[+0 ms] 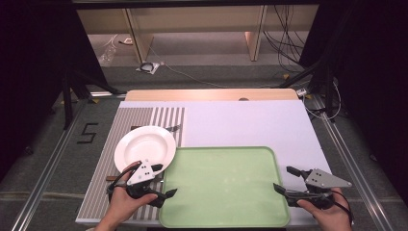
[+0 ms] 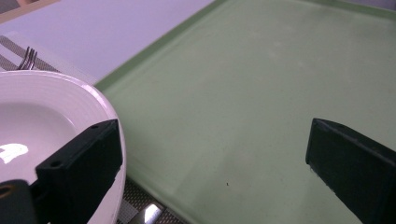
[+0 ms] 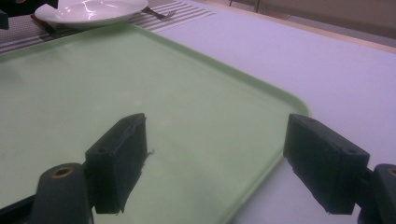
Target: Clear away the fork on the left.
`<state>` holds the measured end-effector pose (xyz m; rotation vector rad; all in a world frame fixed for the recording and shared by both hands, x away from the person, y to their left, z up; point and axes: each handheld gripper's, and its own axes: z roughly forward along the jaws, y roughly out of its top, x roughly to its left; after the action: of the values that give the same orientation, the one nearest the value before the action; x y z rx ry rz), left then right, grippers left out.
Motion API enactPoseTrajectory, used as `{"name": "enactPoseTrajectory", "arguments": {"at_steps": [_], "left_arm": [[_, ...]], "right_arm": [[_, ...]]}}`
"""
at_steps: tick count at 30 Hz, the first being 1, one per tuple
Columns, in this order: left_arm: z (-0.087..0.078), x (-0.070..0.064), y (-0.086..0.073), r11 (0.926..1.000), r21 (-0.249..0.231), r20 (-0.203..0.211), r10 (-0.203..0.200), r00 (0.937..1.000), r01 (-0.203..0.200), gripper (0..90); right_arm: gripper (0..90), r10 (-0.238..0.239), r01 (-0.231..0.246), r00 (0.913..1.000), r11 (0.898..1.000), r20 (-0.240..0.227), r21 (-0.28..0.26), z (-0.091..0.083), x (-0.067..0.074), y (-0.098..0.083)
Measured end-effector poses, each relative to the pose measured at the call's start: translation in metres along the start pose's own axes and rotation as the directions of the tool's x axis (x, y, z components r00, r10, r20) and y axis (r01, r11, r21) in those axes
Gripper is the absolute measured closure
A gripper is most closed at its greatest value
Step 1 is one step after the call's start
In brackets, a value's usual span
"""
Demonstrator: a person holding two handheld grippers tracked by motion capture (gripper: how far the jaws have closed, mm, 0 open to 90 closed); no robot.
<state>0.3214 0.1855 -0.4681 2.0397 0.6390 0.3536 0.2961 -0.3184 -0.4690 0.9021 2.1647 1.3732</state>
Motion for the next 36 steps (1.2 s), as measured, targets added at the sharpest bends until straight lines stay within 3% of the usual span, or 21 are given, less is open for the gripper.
{"name": "enactPoseTrajectory", "arguments": {"at_steps": [8,9,11,12,14,16,17,20,27,33,36], "left_arm": [[0.000,-0.002,0.003,0.9996,0.007,-0.016,0.029,0.9994,-0.029,19.2],[0.000,-0.002,0.005,0.9992,0.005,-0.037,0.039,0.9985,-0.039,28.9],[0.000,-0.002,0.011,0.9985,0.009,-0.085,0.055,0.9948,-0.054,60.0],[0.001,-0.002,0.014,0.9971,0.015,-0.092,0.076,0.9929,-0.075,68.4],[0.006,-0.003,0.019,0.9923,0.054,-0.113,0.117,0.9866,-0.111,77.7],[0.012,-0.004,0.022,0.9845,0.091,-0.150,0.163,0.9753,-0.150,85.4],[0.015,-0.003,0.023,0.9830,0.103,-0.149,0.166,0.9747,-0.152,88.6],[0.022,0.000,0.030,0.9757,0.138,-0.159,0.192,0.9685,-0.171,89.5],[0.036,0.026,0.047,0.9808,0.152,-0.181,0.149,0.9722,-0.122,89.6],[0.055,0.049,0.063,0.9744,0.189,-0.211,0.161,0.9642,-0.122,89.6],[0.064,0.059,0.066,0.9721,0.205,-0.212,0.158,0.9643,-0.115,89.7]], "right_arm": [[22.6,-0.008,0.008,1.0000,1.000,0.003,0.009,-0.001,0.001,0.001],[22.7,-0.005,0.005,1.0000,1.000,0.000,0.001,0.000,0.001,0.001],[22.7,-0.008,0.008,1.0000,1.000,0.004,-0.001,0.000,0.001,0.001],[22.7,-0.009,0.009,0.9999,1.000,0.008,0.008,-0.001,0.001,0.001],[22.6,-0.010,0.010,0.9999,1.000,0.006,0.007,0.000,0.002,0.002],[22.7,-0.010,0.010,0.9999,1.000,0.007,0.006,-0.001,0.002,0.002],[22.6,-0.011,0.011,0.9999,1.000,0.008,0.005,-0.001,0.002,0.002],[22.6,-0.009,0.009,0.9999,1.000,0.008,0.007,-0.001,0.002,0.002],[22.7,-0.008,0.008,0.9999,1.000,0.012,0.007,-0.001,0.002,0.002],[22.6,-0.007,0.007,0.9999,1.000,0.015,0.009,-0.001,0.002,0.002],[22.6,-0.007,0.007,0.9999,1.000,0.015,0.011,-0.001,0.001,0.001]]}}
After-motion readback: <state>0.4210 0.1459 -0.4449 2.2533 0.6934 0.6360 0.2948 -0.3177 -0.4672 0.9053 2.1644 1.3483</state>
